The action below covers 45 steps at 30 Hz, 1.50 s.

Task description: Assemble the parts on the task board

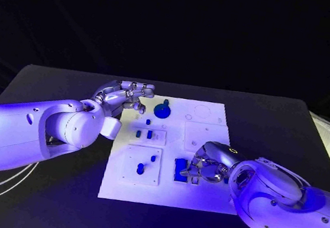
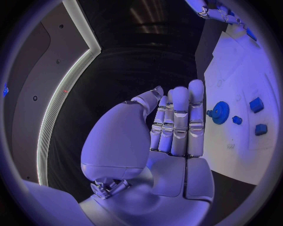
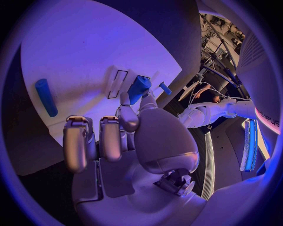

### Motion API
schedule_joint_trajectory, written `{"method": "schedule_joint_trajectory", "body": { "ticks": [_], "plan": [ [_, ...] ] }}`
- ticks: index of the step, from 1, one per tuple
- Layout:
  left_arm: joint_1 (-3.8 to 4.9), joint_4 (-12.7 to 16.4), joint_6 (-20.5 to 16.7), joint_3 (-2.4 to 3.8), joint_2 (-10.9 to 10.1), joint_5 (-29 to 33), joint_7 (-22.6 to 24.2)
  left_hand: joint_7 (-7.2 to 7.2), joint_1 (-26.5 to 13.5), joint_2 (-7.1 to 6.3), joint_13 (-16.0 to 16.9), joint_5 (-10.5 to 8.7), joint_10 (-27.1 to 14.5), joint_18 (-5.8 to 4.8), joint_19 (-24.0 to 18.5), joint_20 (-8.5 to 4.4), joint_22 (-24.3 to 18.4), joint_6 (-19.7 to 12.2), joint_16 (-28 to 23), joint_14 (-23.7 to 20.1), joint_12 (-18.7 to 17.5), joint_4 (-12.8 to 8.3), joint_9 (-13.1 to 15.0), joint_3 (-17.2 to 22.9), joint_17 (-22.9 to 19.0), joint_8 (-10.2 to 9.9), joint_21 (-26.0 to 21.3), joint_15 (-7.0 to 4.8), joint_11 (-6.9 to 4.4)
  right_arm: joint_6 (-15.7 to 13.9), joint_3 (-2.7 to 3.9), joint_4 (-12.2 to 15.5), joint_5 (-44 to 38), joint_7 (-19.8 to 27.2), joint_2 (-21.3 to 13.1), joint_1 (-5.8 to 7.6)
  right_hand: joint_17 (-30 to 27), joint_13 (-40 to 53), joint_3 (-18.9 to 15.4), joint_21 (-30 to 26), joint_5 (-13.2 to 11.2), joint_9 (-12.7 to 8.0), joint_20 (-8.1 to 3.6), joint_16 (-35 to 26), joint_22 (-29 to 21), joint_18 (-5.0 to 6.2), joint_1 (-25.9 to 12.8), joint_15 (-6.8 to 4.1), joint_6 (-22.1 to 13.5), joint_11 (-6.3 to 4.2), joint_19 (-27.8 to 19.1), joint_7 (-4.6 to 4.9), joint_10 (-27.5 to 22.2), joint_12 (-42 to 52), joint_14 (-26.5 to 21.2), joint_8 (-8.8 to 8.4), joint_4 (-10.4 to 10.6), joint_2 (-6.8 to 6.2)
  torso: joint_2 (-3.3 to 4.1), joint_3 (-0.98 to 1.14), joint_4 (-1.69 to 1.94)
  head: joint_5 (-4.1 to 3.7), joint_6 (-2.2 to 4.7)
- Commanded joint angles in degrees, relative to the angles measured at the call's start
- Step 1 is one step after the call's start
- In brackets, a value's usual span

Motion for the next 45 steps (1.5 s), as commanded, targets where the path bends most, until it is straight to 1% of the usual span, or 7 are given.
{"method": "schedule_joint_trajectory", "body": {
  "ticks": [1, 13, 22, 27, 34, 41, 45],
  "plan": [
    [0.00, 0.1, 1.0, 0.03, 0.1, 0.0, 0.3, -0.04, 0.4, 0.17, 0.1, 0.12, -0.4, 0.83, 0.0, -0.17, -0.1, -0.4, -0.3, -0.3, 0.3, 0.1, -0.1, -0.4, -0.1, 0.3, -0.3, -0.26, -0.05, 2.0, 0.00, -0.2, -3.0, -0.2, 0.5, -0.18, 0.3, 0.3, 0.9, -0.2, -0.9, 0.3, -0.28, -0.1, 4.4, -0.38, 3.1, -0.35, -0.3, -0.22, 0.0, -0.13, 0.1, -0.1, 3.2, -0.26, -1.9, 0.26, 0.01, -0.02, 0.03, 0.07, -0.12],
    [0.00, 0.1, 1.1, 0.03, 0.0, 0.0, 0.2, -0.04, 0.4, 0.17, 0.1, 0.12, -0.4, 0.83, 0.0, -0.17, -0.1, -0.4, -0.3, -0.3, 0.3, 0.1, -0.1, -0.4, -0.1, 0.3, -0.3, -0.26, -0.05, 2.3, 0.00, -0.8, -5.5, -0.3, 1.1, -0.76, 0.7, 0.9, 2.1, -0.1, -1.7, 0.7, -0.41, 0.1, 4.6, -0.44, 6.2, -0.49, -0.1, -0.40, 0.2, -0.31, 0.4, 0.1, 3.3, -0.26, -4.1, 0.83, -0.01, -0.03, -0.03, 0.15, -0.31],
    [-0.01, 0.1, 1.1, 0.03, -0.1, 0.0, 0.2, -0.04, 0.4, 0.17, 0.1, 0.12, -0.4, 0.83, 0.0, -0.17, -0.1, -0.4, -0.3, -0.3, 0.3, 0.1, -0.1, -0.4, -0.1, 0.3, -0.3, -0.26, -0.05, -4.4, 0.09, 1.7, -1.6, 2.3, -2.6, -0.71, -0.1, -0.4, -0.2, -0.5, 2.1, 0.9, -0.16, -0.5, 4.0, -0.29, 0.6, -0.11, -1.0, 0.12, -0.3, 0.27, -0.3, -2.2, 3.1, -1.04, -0.3, 0.39, -0.04, 0.00, -0.09, -0.17, -0.18],
    [-0.02, 0.0, 1.1, 0.01, -0.1, 0.0, 0.2, -0.04, 0.4, 0.17, 0.1, 0.12, -0.4, 0.83, 0.0, -0.17, -0.1, -0.4, -0.3, -0.3, 0.3, 0.1, -0.1, -0.4, -0.1, 0.3, -0.3, -0.26, -0.05, -7.4, 0.28, 3.9, 2.0, 4.4, -6.6, 0.85, -0.6, -2.8, -0.5, -0.9, 3.8, 0.3, 0.35, -0.8, 3.3, -0.14, 1.7, 0.59, -4.1, 1.04, -0.8, 1.44, -2.1, -5.8, 3.0, -3.16, -0.3, 0.19, -0.10, 0.03, -0.15, -0.53, -0.02],
    [-0.03, -0.1, 1.1, -0.01, 0.0, 0.0, 0.2, -0.04, 0.4, 0.17, 0.1, 0.12, -0.4, 0.83, 0.0, -0.17, -0.1, -0.4, -0.3, -0.3, 0.3, 0.1, -0.1, -0.4, -0.1, 0.3, -0.3, -0.26, -0.05, -3.2, 0.33, 4.6, 0.5, 4.9, -12.6, 4.02, -0.5, -4.6, 0.3, -1.0, 8.1, -0.1, 0.96, -0.9, 3.3, -0.12, 4.6, 1.10, -5.1, 1.56, -0.8, 2.09, -3.3, -8.6, 3.0, -4.78, -1.2, 1.17, -0.07, -0.04, -0.08, -1.59, 0.44],
    [-0.04, -0.1, 1.1, -0.02, 0.0, 0.0, 0.3, -0.04, 0.4, 0.17, 0.1, 0.12, -0.4, 0.83, 0.0, -0.17, -0.1, -0.4, -0.3, -0.3, 0.3, 0.1, -0.1, -0.4, -0.1, 0.3, -0.3, -0.26, -0.05, 1.3, 0.17, 3.6, -4.2, 3.5, -15.2, 4.63, -0.2, -4.8, 0.4, -0.8, 9.1, -0.1, 1.04, -0.7, 3.7, -0.20, 5.1, 1.12, -4.5, 1.54, -0.6, 2.04, -3.2, -8.9, 3.1, -5.07, -1.1, 1.58, 0.01, 0.07, -0.25, -2.30, 0.82],
    [-0.04, -0.1, 1.2, -0.02, 0.1, -0.1, 0.3, -0.04, 0.4, 0.17, 0.1, 0.12, -0.4, 0.83, 0.0, -0.17, -0.1, -0.4, -0.3, -0.3, 0.3, 0.1, -0.1, -0.4, -0.1, 0.3, -0.3, -0.26, -0.05, 3.3, -0.01, 2.6, -6.2, 2.4, -15.0, 4.29, -0.3, -5.0, 0.0, -0.8, 8.7, -0.1, 1.06, -0.8, 3.7, -0.19, 4.4, 1.11, -3.9, 1.51, -0.6, 1.96, -3.2, -9.2, 3.0, -5.23, -0.4, 1.52, 0.01, 0.04, -0.09, -2.55, 0.91]
  ]
}}
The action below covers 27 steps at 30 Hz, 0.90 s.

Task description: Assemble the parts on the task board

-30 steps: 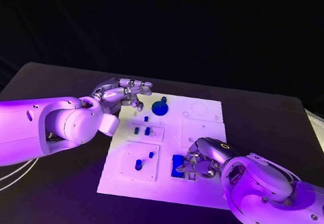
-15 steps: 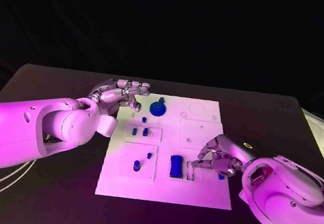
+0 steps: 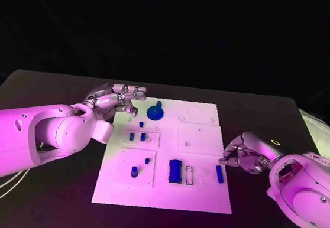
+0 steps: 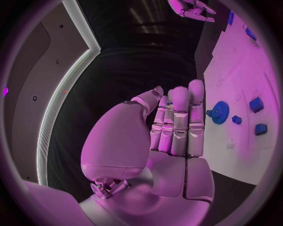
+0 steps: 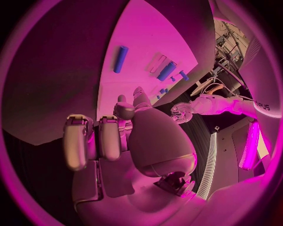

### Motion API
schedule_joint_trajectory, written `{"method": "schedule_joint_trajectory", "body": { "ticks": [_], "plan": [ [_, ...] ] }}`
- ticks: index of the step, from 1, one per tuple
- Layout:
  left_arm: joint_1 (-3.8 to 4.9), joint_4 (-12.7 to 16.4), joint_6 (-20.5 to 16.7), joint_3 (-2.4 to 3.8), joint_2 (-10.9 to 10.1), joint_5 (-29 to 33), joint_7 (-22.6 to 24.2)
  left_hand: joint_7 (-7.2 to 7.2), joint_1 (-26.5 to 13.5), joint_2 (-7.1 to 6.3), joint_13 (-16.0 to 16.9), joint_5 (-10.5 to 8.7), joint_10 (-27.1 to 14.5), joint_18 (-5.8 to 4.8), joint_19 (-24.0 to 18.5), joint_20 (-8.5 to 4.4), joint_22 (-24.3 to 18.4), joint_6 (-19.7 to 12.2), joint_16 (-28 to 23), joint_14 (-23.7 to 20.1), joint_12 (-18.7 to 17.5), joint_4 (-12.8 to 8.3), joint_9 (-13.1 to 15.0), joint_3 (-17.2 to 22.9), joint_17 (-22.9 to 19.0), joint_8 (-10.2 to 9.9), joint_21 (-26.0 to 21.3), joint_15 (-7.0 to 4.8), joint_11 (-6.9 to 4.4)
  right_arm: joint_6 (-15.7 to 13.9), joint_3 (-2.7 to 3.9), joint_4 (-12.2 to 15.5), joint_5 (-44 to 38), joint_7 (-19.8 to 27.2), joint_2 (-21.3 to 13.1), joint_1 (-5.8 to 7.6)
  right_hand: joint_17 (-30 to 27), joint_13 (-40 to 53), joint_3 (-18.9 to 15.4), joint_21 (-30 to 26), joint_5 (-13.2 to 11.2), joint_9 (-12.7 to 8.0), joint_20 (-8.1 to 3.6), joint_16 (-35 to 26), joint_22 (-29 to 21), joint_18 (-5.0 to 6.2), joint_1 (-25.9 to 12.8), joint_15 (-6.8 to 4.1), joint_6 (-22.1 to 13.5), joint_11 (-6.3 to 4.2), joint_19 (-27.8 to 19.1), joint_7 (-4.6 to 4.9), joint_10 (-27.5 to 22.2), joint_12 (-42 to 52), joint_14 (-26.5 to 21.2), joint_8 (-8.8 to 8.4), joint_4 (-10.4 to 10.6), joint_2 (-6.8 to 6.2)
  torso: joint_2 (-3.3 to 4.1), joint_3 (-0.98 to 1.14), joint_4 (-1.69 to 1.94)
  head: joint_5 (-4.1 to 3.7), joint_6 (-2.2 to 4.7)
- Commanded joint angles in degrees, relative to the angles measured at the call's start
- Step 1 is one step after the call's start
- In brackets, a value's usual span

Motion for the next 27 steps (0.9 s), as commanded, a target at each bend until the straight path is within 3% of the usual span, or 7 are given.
{"method": "schedule_joint_trajectory", "body": {
  "ticks": [1, 14, 27],
  "plan": [
    [-0.01, 0.0, 1.1, 0.03, 0.2, -0.2, 0.3, -0.04, 0.4, 0.17, 0.1, 0.12, -0.4, 0.83, 0.0, -0.17, -0.1, -0.4, -0.3, -0.3, 0.3, 0.1, -0.1, -0.4, -0.1, 0.3, -0.3, -0.26, -0.05, 4.9, -0.11, -0.6, -4.7, -1.3, 0.3, -0.45, -0.1, -0.1, -0.2, -0.1, -0.2, -0.1, 0.41, -0.2, 3.7, -0.20, -0.4, 0.24, 0.6, -0.14, 0.1, -0.02, -0.1, -0.3, 3.0, -0.26, 0.7, 0.06, 0.01, 0.01, 0.17, -0.25, 0.09],
    [-0.05, -0.1, 1.2, 0.02, 0.1, -0.2, 0.3, -0.04, 0.4, 0.17, 0.1, 0.12, -0.4, 0.83, 0.0, -0.17, -0.1, -0.4, -0.3, -0.3, 0.3, 0.1, -0.1, -0.4, -0.1, 0.3, -0.3, -0.26, -0.05, 9.9, -0.27, -2.0, -7.4, -2.9, 1.6, -1.91, 0.5, -0.5, -1.3, -0.2, -1.2, 0.0, 0.38, 0.1, 3.5, -0.14, -1.8, 0.21, 1.3, -0.18, -0.1, -0.13, -0.2, -1.0, 3.1, -0.68, 2.2, -0.56, 0.01, 0.03, 0.12, -0.18, -0.05],
    [-0.10, -0.1, 1.3, 0.01, 0.1, -0.3, 0.2, -0.04, 0.4, 0.17, 0.1, 0.12, -0.4, 0.83, 0.0, -0.17, -0.1, -0.4, -0.3, -0.3, 0.3, 0.1, -0.1, -0.4, -0.1, 0.3, -0.3, -0.26, -0.05, 11.1, -0.28, -2.9, -7.8, -3.1, 3.6, -3.19, 0.6, -0.4, -1.2, -0.2, -0.8, 0.1, 0.31, 0.1, 3.6, -0.16, -1.4, 0.07, 2.0, -0.39, -0.1, -0.40, 0.0, -0.9, 3.1, -0.69, 2.7, -0.05, 0.05, 0.00, 0.22, -0.12, -0.26]
  ]
}}
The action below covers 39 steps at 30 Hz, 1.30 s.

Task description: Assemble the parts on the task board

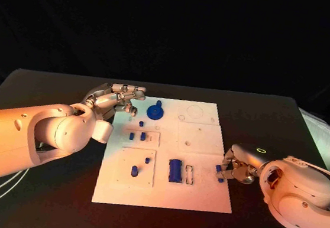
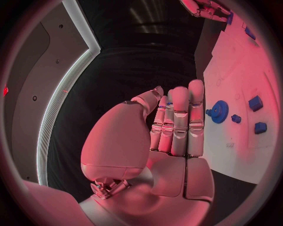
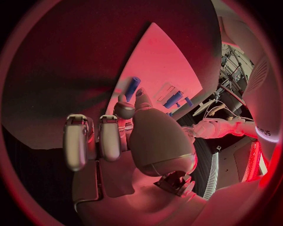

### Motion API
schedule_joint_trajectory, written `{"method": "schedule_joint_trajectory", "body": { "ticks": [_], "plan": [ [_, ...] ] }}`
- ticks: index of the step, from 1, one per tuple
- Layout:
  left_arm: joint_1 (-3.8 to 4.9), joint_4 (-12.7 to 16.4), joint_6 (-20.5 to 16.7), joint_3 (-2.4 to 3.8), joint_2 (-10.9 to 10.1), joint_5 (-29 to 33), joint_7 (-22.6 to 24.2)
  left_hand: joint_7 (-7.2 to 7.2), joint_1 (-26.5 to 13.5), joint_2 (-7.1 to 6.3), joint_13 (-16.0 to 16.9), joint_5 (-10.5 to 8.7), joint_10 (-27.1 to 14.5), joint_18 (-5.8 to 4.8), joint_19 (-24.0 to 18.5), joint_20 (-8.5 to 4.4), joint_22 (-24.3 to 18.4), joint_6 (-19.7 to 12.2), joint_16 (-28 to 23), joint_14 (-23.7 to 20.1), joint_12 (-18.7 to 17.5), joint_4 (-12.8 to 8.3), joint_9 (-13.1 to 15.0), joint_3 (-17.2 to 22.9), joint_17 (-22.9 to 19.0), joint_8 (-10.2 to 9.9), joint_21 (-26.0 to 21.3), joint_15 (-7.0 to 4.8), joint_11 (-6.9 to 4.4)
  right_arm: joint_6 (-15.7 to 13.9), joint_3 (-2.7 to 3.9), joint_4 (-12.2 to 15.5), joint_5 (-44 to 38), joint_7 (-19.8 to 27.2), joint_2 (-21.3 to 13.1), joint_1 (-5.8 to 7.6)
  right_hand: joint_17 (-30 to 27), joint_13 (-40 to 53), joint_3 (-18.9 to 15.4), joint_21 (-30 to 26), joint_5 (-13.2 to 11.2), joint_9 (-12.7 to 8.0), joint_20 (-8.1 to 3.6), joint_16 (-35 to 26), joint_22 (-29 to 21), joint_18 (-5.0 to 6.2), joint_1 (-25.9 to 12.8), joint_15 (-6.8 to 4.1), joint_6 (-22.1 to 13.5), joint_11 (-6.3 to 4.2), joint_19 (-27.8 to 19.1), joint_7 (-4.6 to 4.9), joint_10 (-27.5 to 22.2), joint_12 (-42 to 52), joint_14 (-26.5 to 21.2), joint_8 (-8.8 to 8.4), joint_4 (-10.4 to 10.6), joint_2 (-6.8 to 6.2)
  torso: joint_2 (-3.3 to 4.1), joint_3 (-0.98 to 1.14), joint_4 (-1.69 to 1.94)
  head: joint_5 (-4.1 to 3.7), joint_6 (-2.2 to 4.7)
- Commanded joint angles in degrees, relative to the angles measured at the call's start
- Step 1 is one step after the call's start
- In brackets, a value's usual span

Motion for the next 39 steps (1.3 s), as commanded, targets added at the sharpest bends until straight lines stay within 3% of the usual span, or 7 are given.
{"method": "schedule_joint_trajectory", "body": {
  "ticks": [1, 9, 19, 24, 30, 35, 39],
  "plan": [
    [-0.03, 0.1, 1.1, 0.03, 0.0, -0.2, 0.3, -0.04, 0.4, 0.18, 0.1, 0.12, -0.4, 0.82, 0.0, -0.17, -0.1, -0.4, -0.3, -0.3, 0.3, 0.1, -0.1, -0.4, -0.1, 0.3, -0.4, -0.27, -0.05, 1.9, -0.02, -0.3, -1.5, -0.5, 0.5, -0.46, 0.1, 0.1, 0.2, -0.2, 0.2, 0.1, 0.30, 0.1, 3.6, -0.16, 0.5, 0.04, 0.5, -0.43, -0.1, -0.05, 0.0, -0.2, 3.1, -0.37, 0.3, 0.66, -0.01, 0.00, 0.04, 0.10, -0.15],
    [-0.05, 0.1, 1.2, 0.02, 0.0, -0.3, 0.2, -0.04, 0.4, 0.18, 0.1, 0.12, -0.4, 0.82, 0.0, -0.17, -0.1, -0.4, -0.3, -0.3, 0.3, 0.1, -0.1, -0.4, -0.1, 0.3, -0.4, -0.27, -0.05, 3.5, -0.02, -1.3, -3.6, -0.6, 1.7, -1.11, 0.3, 0.2, 1.3, -0.1, 0.2, 0.2, 0.07, 0.1, 3.7, -0.20, 3.3, -0.20, 0.9, -0.69, 0.0, -0.29, 0.0, -0.3, 3.1, -0.64, -0.9, 1.29, -0.03, -0.03, 0.01, 0.27, -0.34],
    [-0.06, 0.1, 1.2, 0.02, -0.1, -0.3, 0.2, -0.04, 0.4, 0.18, 0.1, 0.12, -0.4, 0.82, 0.0, -0.17, -0.1, -0.4, -0.3, -0.3, 0.3, 0.1, -0.1, -0.4, -0.1, 0.3, -0.4, -0.27, -0.05, 5.9, -0.02, -2.7, -10.6, -0.7, 3.6, -2.08, 0.9, 0.0, 5.2, 0.0, -5.8, 0.2, -0.31, 0.4, 4.1, -0.30, 9.3, -0.53, 1.5, -1.02, 0.3, -0.56, -0.2, -0.9, 3.2, -1.34, -4.1, 2.18, -0.01, -0.06, 0.06, 0.33, -0.41],
    [-0.06, 0.1, 1.2, 0.02, -0.1, -0.3, 0.2, -0.04, 0.4, 0.18, 0.1, 0.12, -0.4, 0.82, 0.0, -0.17, -0.1, -0.4, -0.3, -0.3, 0.3, 0.1, -0.1, -0.4, -0.1, 0.3, -0.4, -0.27, -0.05, 7.2, -0.02, -3.1, -12.0, -0.8, 4.3, -2.42, 0.9, -0.1, 6.1, 0.0, -5.7, 0.2, -0.31, 0.4, 4.1, -0.31, 9.8, -0.49, 1.6, -0.99, 0.3, -0.51, -0.3, -1.2, 3.2, -1.59, -4.5, 1.87, -0.07, -0.08, 0.01, 0.36, -0.48],
    [-0.07, 0.2, 1.1, 0.02, -0.1, -0.3, 0.2, -0.04, 0.4, 0.18, 0.1, 0.12, -0.4, 0.82, 0.0, -0.17, -0.1, -0.4, -0.3, -0.3, 0.3, 0.1, -0.1, -0.4, -0.1, 0.3, -0.4, -0.27, -0.05, 5.9, -0.03, -3.2, -9.8, -0.9, 4.5, -2.52, 0.9, -0.3, 8.3, 0.0, -1.2, 0.1, -0.30, 0.3, 4.1, -0.29, 9.8, -0.47, 1.8, -0.98, 0.2, -0.44, -0.4, -1.7, 3.2, -2.14, -4.7, 1.11, -0.06, -0.08, 0.00, 0.35, -0.42],
    [-0.07, 0.2, 1.1, 0.02, -0.2, -0.4, 0.2, -0.04, 0.4, 0.18, 0.1, 0.12, -0.4, 0.82, 0.0, -0.17, -0.1, -0.4, -0.3, -0.3, 0.3, 0.1, -0.1, -0.4, -0.1, 0.3, -0.4, -0.27, -0.05, -0.6, -0.02, -2.5, -2.1, -0.9, 4.3, -2.54, 0.7, -0.6, 11.3, 0.0, 6.0, 0.0, -0.27, 0.0, 4.2, -0.29, 8.6, -0.39, 1.8, -0.91, 0.3, -0.35, -0.5, -2.3, 3.1, -2.84, -3.6, -0.12, -0.07, -0.04, -0.01, 0.35, -0.44],
    [-0.07, 0.2, 1.1, 0.02, -0.1, -0.4, 0.2, -0.04, 0.4, 0.18, 0.1, 0.12, -0.4, 0.82, 0.0, -0.17, -0.1, -0.4, -0.3, -0.3, 0.3, 0.1, -0.1, -0.4, -0.1, 0.3, -0.4, -0.27, -0.05, -5.5, 0.00, -1.2, 4.1, -1.0, 3.9, -2.42, 0.9, -0.4, 13.8, 0.1, 8.6, 0.0, -0.24, 0.1, 4.5, -0.35, 7.7, -0.41, 1.9, -0.93, 0.5, -0.36, -0.3, -2.1, 3.2, -3.12, -2.7, -1.10, -0.08, -0.05, 0.06, 0.30, -0.48]
  ]
}}
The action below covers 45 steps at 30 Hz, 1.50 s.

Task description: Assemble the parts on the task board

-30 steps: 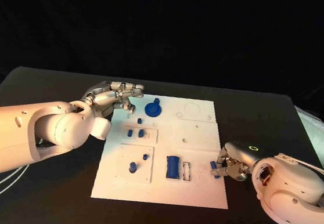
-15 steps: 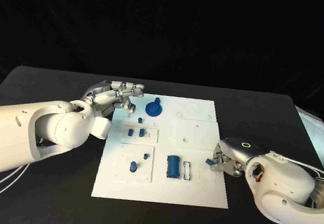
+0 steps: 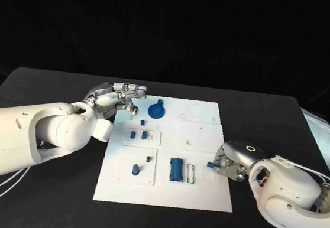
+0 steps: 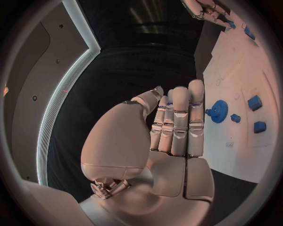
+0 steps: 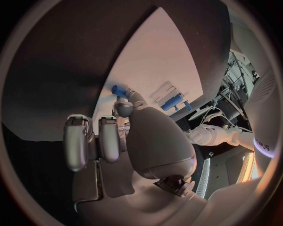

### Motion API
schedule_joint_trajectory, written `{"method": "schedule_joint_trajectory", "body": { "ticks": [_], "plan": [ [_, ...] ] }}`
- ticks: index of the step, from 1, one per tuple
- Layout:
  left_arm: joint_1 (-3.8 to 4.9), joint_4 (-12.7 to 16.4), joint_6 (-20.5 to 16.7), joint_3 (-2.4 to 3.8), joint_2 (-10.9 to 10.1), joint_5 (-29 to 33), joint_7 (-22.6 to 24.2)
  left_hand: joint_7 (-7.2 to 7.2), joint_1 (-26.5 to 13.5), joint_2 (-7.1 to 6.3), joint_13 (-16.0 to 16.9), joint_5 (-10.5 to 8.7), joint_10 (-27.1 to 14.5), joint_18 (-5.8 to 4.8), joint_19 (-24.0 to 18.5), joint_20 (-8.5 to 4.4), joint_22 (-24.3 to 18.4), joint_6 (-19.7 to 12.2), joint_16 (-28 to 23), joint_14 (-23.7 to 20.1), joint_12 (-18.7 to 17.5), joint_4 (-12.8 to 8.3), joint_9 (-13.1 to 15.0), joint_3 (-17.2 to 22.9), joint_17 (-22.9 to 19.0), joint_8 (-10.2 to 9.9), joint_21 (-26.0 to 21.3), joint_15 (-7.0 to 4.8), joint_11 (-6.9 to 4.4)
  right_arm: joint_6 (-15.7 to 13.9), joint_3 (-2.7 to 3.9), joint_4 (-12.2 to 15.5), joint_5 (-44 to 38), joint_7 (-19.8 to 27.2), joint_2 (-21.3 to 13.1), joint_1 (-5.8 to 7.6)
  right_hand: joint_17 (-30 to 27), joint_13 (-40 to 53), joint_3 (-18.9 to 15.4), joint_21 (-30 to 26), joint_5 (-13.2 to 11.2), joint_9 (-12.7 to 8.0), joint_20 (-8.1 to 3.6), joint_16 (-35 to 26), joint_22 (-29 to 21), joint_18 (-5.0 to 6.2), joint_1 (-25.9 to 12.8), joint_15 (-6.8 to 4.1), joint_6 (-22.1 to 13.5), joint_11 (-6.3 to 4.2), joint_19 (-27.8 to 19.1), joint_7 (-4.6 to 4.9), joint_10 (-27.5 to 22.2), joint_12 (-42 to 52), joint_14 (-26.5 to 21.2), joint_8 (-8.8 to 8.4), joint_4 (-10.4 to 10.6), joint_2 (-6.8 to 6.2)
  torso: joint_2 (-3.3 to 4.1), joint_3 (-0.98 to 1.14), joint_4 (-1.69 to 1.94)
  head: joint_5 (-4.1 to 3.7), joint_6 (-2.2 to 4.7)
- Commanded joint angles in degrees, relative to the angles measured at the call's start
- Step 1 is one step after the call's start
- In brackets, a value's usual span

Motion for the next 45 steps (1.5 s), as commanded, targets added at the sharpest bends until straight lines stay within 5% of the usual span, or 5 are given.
{"method": "schedule_joint_trajectory", "body": {
  "ticks": [1, 7, 13, 26, 45],
  "plan": [
    [0.00, 0.1, 1.0, 0.03, 0.0, -0.3, 0.3, -0.04, 0.4, 0.17, 0.1, 0.12, -0.4, 0.83, 0.0, -0.17, -0.1, -0.4, -0.3, -0.3, 0.3, 0.1, -0.1, -0.4, -0.1, 0.3, -0.3, -0.26, -0.05, -4.7, -0.46, 0.8, 10.6, -0.8, -0.3, -0.48, 0.2, 0.3, 1.4, 0.2, 1.2, 0.4, -0.01, -0.1, 4.5, -0.36, -0.5, -0.42, 0.4, -0.44, 0.3, -0.01, 0.2, 0.2, 3.2, 0.05, 0.5, -1.01, -0.01, 0.00, 0.06, -0.08, -0.03],
    [0.00, 0.2, 0.9, 0.03, 0.1, -0.4, 0.3, -0.04, 0.4, 0.17, 0.1, 0.12, -0.4, 0.83, 0.0, -0.17, -0.1, -0.4, -0.3, -0.3, 0.3, 0.1, -0.1, -0.4, -0.1, 0.3, -0.3, -0.26, -0.05, -9.3, -0.39, 2.8, 16.7, -1.0, -0.9, 0.37, 0.6, 0.9, 5.3, 0.4, 2.7, 0.7, -0.06, 0.1, 5.0, -0.47, -2.4, -0.53, 0.8, -0.47, 0.6, -0.13, 0.8, 0.8, 3.3, -0.09, 2.2, -2.84, 0.00, -0.02, 0.01, -0.13, -0.06],
    [0.00, 0.2, 0.9, 0.03, 0.1, -0.4, 0.3, -0.04, 0.4, 0.17, 0.1, 0.12, -0.4, 0.83, 0.0, -0.17, -0.1, -0.4, -0.3, -0.3, 0.3, 0.1, -0.1, -0.4, -0.1, 0.3, -0.3, -0.26, -0.05, -10.0, -0.38, 3.5, 21.1, -0.9, -0.8, 0.67, 0.8, 1.1, 7.0, 0.5, 2.7, 0.8, -0.08, 0.2, 5.1, -0.50, -3.9, -0.51, 1.0, -0.50, 0.7, -0.16, 1.2, 1.1, 3.3, -0.19, 3.2, -3.87, 0.01, -0.01, 0.01, -0.10, -0.17],
    [0.00, 0.3, 0.9, 0.03, 0.1, -0.4, 0.3, -0.04, 0.4, 0.17, 0.1, 0.12, -0.4, 0.83, 0.0, -0.17, -0.1, -0.4, -0.3, -0.3, 0.3, 0.1, -0.1, -0.4, -0.1, 0.3, -0.3, -0.26, -0.05, -7.2, -0.39, 3.0, 24.8, -0.9, 1.5, 0.54, 1.4, 2.1, 7.9, 0.8, 6.3, 1.3, -0.05, 0.6, 5.7, -0.62, -7.9, -0.49, 1.6, -0.51, 1.0, -0.22, 2.0, 2.3, 3.5, -0.18, 5.6, -5.41, 0.02, -0.02, 0.04, 0.01, -0.31],
    [0.00, 0.4, 1.2, 0.03, 0.0, -0.4, 0.0, -0.04, 0.4, 0.17, 0.1, 0.12, -0.4, 0.83, 0.0, -0.17, -0.1, -0.4, -0.3, -0.3, 0.3, 0.1, -0.1, -0.4, -0.1, 0.3, -0.3, -0.26, -0.05, -3.8, -0.40, 1.1, 25.0, -1.4, 4.5, -0.06, 2.0, 3.2, 7.0, 0.9, 6.4, 2.1, -0.26, 0.9, 5.8, -0.64, -11.5, -0.74, 2.9, -0.83, 1.1, -0.70, 2.9, 3.6, 3.6, 0.38, 7.5, -5.18, 0.03, 0.06, -0.02, 0.30, -0.42]
  ]
}}
